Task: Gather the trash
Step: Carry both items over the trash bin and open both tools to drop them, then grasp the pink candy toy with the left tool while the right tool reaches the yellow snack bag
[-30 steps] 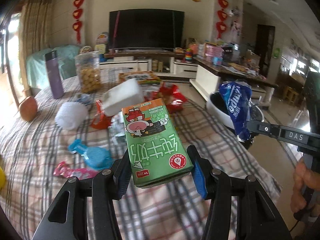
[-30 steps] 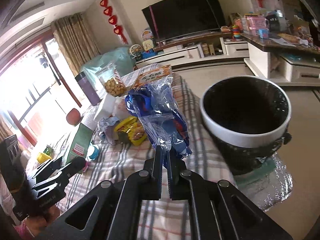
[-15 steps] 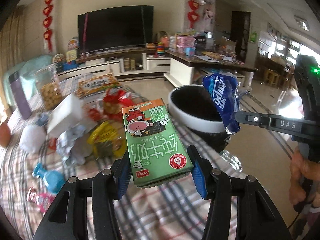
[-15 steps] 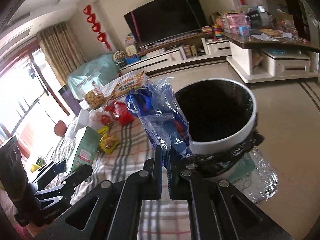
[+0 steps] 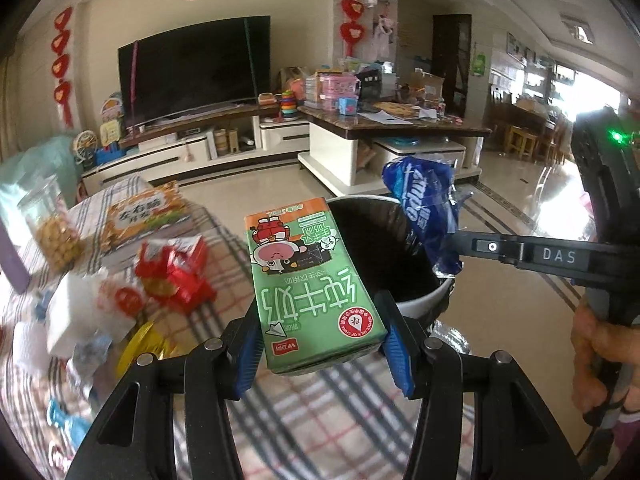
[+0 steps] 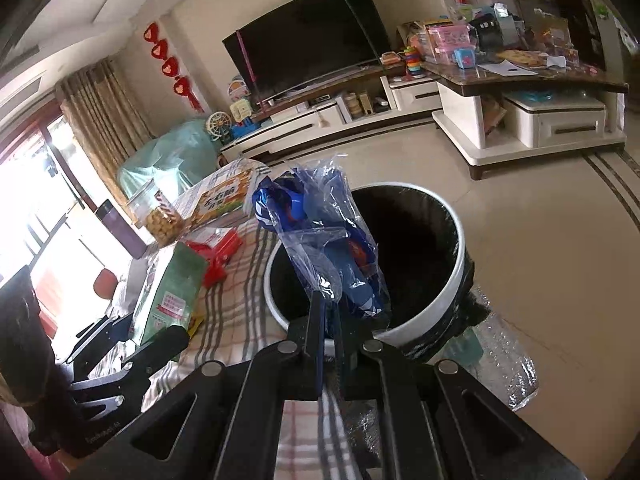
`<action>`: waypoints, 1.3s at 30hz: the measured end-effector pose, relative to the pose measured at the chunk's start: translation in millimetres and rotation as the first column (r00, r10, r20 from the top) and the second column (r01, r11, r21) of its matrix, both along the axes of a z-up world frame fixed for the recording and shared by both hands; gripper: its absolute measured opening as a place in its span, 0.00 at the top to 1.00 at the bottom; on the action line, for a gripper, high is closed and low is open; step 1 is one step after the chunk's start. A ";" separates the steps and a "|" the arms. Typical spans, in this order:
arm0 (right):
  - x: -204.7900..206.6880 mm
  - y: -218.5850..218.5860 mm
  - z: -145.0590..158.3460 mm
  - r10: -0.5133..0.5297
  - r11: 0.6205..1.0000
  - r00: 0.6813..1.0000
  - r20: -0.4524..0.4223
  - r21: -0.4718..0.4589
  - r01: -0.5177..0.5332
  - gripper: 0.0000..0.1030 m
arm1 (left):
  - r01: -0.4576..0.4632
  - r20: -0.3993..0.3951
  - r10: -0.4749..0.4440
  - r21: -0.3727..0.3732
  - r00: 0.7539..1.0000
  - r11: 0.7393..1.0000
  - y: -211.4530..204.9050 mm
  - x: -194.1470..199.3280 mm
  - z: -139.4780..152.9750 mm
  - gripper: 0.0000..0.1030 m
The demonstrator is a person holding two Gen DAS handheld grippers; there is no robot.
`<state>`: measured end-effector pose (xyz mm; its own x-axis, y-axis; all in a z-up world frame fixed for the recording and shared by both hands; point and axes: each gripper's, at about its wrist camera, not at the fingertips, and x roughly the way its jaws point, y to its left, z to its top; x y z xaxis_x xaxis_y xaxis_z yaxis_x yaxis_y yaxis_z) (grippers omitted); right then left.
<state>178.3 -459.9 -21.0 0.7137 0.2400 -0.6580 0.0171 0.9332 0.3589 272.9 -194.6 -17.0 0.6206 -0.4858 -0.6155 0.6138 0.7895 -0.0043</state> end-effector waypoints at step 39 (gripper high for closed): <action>43.7 -40.3 -16.8 -0.064 0.989 0.996 -0.060 0.131 0.072 0.33 | -0.039 -0.085 0.037 -0.021 0.996 0.999 -25.3 45.3 -22.1 0.26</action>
